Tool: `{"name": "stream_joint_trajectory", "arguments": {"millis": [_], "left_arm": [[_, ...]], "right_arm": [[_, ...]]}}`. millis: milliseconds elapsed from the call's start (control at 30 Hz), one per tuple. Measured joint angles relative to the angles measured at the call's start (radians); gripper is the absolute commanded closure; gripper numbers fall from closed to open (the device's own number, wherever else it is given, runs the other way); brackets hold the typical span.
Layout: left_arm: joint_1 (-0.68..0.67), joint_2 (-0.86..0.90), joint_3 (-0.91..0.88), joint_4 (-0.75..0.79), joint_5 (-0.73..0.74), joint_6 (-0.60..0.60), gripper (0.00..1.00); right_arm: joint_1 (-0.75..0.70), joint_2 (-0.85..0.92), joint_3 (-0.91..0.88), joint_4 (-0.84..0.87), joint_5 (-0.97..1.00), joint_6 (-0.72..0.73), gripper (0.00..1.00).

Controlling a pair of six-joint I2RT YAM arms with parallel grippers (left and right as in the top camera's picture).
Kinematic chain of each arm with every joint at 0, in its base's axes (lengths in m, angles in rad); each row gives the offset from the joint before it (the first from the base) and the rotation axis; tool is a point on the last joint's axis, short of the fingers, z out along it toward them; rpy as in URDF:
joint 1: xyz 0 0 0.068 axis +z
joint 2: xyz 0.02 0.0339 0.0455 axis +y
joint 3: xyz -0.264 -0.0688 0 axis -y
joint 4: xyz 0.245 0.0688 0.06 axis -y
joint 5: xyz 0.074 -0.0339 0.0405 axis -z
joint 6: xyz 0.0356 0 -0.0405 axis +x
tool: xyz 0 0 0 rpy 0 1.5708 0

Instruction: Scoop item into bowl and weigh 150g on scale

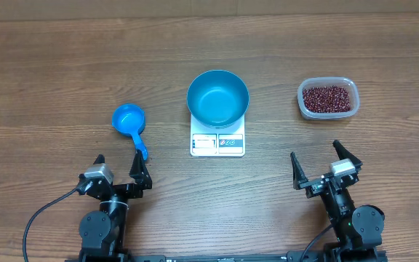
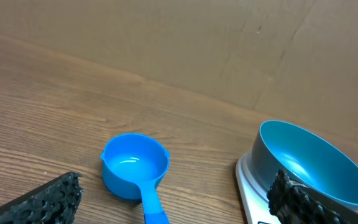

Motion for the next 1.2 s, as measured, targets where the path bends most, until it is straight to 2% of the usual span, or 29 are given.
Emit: {"name": "stream_joint_trajectory", "arguments": {"millis": [1033, 1200], "left_arm": [[0.0, 0.0, 0.0, 0.011, 0.001, 0.0, 0.0], [0.0, 0.0, 0.002, 0.001, 0.064, 0.0, 0.0]], "right_arm": [[0.0, 0.0, 0.0, 0.0, 0.0, 0.0, 0.0], [0.0, 0.0, 0.0, 0.0, 0.0, 0.0, 0.0]]}}
